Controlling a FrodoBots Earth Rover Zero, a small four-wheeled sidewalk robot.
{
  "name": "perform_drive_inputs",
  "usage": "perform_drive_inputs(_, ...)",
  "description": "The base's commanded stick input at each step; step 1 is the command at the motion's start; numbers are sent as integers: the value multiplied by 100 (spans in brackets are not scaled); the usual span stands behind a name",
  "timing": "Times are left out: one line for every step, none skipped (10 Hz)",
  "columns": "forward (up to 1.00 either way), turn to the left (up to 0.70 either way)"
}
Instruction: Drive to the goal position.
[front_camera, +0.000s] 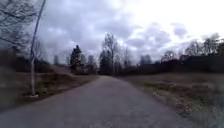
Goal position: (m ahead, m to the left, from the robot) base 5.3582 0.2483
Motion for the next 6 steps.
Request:
perform_drive_inputs(50,0)
perform_drive_inputs(50,0)
perform_drive_inputs(50,0)
perform_drive_inputs(50,0)
perform_drive_inputs(50,0)
perform_drive_inputs(50,0)
